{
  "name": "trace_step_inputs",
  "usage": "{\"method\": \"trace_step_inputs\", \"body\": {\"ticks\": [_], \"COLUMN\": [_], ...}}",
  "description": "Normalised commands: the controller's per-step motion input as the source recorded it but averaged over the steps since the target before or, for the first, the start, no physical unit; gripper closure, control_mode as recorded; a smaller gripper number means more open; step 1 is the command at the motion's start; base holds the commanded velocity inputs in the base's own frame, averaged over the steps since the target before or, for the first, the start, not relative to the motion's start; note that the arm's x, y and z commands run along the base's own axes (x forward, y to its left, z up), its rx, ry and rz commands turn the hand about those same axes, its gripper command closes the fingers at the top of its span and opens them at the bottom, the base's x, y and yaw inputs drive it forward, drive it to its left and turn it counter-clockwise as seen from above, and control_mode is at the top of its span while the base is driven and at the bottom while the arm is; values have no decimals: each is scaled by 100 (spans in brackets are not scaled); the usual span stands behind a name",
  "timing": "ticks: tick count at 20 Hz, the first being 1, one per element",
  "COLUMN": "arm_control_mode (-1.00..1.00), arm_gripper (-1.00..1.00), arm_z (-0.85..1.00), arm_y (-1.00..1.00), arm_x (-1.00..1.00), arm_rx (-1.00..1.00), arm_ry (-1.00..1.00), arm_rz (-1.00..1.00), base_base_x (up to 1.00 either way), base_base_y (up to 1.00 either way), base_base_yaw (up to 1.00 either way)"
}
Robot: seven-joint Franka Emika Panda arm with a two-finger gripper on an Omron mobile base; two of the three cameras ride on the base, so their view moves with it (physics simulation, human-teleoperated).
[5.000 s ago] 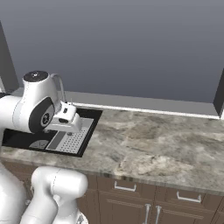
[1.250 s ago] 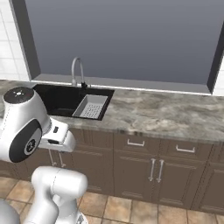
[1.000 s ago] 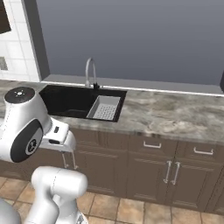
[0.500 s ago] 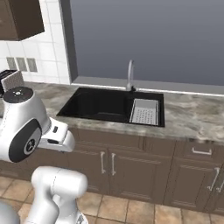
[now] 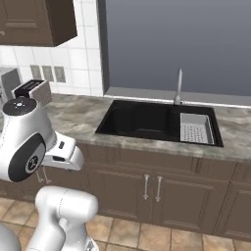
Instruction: Four empty soda cans are scattered around the kitchen. Gather all the cans and cluster them next to the stove for recycling.
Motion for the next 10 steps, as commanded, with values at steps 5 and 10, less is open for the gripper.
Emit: {"method": "trace_step_inputs", "body": {"ticks": [5,10], "arm_control_mode": [100,100], "arm_gripper": [-100,-100], "arm_z": [0,0], "arm_y": [0,0], "arm_x": [0,0], "arm_rx": [0,0], "arm_ry": [0,0], "arm_rz": [0,0], "base_base_x": [14,35], "base_base_y": [60,39], "base_base_yaw": [0,0]}}
